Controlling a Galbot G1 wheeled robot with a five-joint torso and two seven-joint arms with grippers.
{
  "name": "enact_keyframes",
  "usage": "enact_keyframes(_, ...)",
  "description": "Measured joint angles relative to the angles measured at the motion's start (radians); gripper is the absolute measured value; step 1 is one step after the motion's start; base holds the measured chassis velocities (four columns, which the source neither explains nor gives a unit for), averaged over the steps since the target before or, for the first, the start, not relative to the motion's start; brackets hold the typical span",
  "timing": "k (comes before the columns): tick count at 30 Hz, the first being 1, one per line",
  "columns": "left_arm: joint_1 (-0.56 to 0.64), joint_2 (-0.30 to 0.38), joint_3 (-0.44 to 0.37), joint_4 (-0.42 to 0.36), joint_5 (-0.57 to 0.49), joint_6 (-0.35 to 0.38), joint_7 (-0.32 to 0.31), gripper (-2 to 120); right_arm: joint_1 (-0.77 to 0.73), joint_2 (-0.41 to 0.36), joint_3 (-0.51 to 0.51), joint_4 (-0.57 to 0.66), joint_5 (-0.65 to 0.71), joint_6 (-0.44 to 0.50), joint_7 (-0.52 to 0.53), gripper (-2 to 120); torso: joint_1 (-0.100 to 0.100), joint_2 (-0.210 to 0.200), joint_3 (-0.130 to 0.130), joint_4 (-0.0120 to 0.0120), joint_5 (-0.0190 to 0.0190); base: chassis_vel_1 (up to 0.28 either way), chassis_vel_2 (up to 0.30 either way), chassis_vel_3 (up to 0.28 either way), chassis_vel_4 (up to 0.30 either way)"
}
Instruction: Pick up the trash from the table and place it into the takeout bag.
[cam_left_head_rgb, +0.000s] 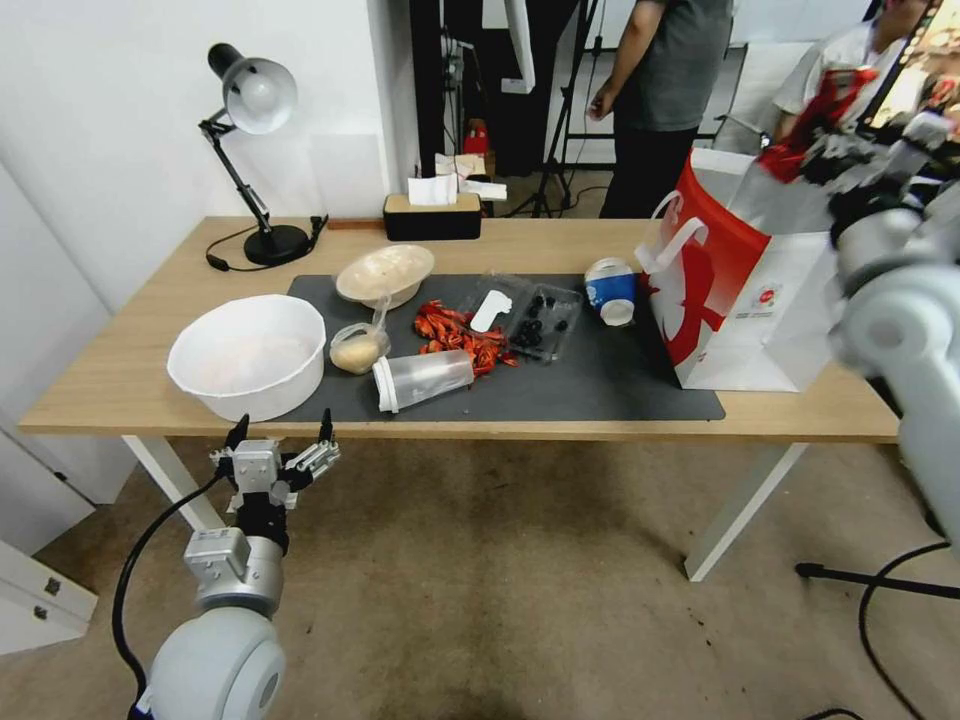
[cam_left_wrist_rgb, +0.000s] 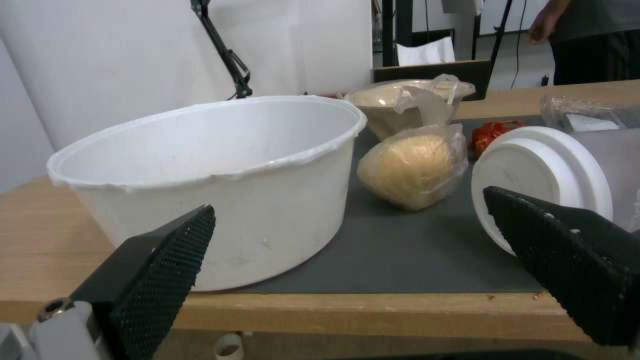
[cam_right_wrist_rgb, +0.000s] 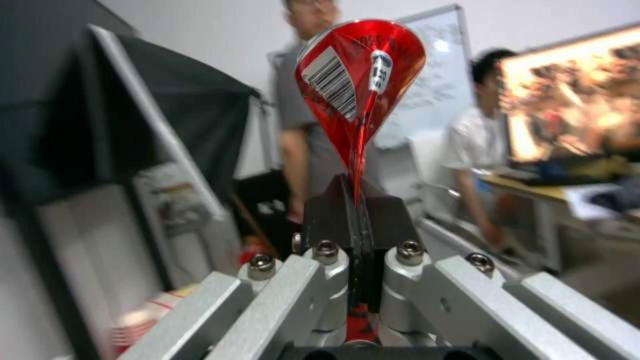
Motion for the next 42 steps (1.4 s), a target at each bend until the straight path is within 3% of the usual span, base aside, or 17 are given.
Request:
enact_keyframes(5,0.002,-0.002,0.0,0.0,-0.002,0.0,0.0,100,0.012,0.005,-0.014,-0.034,0.017,-0.046,0.059,0,0.0,0.0,0.0,0.0,-0.0001,0.0,0.0,0.0,0.0)
enact_keyframes(10,0.003,0.004,-0.005,-0.007,-0.004,0.0,0.0,100,0.013,-0.004,-0.022,-0.018,0.071,-0.175,0.202,7,0.0,0.0,0.0,0.0,-0.0001,0.0,0.0,0.0,0.0)
enact_keyframes(16,0.01,0.005,-0.01,-0.017,-0.005,0.0,0.0,100,0.039,-0.028,-0.036,-0.006,0.192,-0.279,0.298,32,0.0,0.0,0.0,0.0001,-0.0005,0.0,0.0,0.0,0.0)
enact_keyframes(24,0.015,0.003,-0.014,-0.033,-0.006,0.001,-0.002,100,0.045,-0.029,-0.042,0.011,0.22,-0.276,0.295,59,0.0,0.0,0.0,0.0,-0.0005,0.0,0.0,0.0,0.0)
enact_keyframes(26,0.017,0.005,-0.02,-0.038,-0.008,0.001,-0.002,100,0.039,-0.029,-0.04,0.017,0.22,-0.266,0.287,70,0.0,0.0,0.0,0.0001,-0.0003,0.0,0.0,0.0,0.0)
enact_keyframes(29,0.018,0.006,-0.022,-0.04,-0.009,0.001,-0.002,100,0.035,-0.029,-0.035,0.021,0.22,-0.26,0.279,75,0.0,0.0,0.0,0.0001,-0.0003,0.0,0.0,0.0,0.0)
enact_keyframes(32,0.018,0.006,-0.023,-0.042,-0.01,0.001,-0.003,100,0.019,-0.032,-0.021,0.033,0.22,-0.211,0.211,85,0.0,0.0,0.0,-0.0001,-0.0003,0.0,0.0,0.0,0.0)
enact_keyframes(34,0.019,0.004,-0.023,-0.044,-0.009,0.002,-0.005,100,-0.012,-0.041,-0.004,0.07,0.219,-0.144,0.106,97,0.0,0.0,0.0,0.0001,-0.0005,0.0,0.0,0.0,0.0)
enact_keyframes(38,0.022,0.008,-0.025,-0.044,-0.003,0.004,-0.006,100,-0.065,-0.055,0.012,0.114,0.22,-0.098,0.036,100,0.0,0.0,0.0,0.0,-0.0004,0.0,0.0,0.0,0.0)
enact_keyframes(41,0.022,0.007,-0.025,-0.044,-0.002,0.004,-0.004,100,-0.195,-0.071,0.048,0.21,0.214,-0.002,-0.108,100,0.0,0.0,0.0,-0.0001,-0.0004,0.0,0.0,0.0,0.0)
enact_keyframes(42,0.022,0.007,-0.025,-0.044,-0.002,0.004,-0.004,100,-0.195,-0.071,0.048,0.21,0.214,-0.002,-0.108,100,0.0,0.0,0.0,-0.0001,-0.0004,0.0,0.0,0.0,0.0)
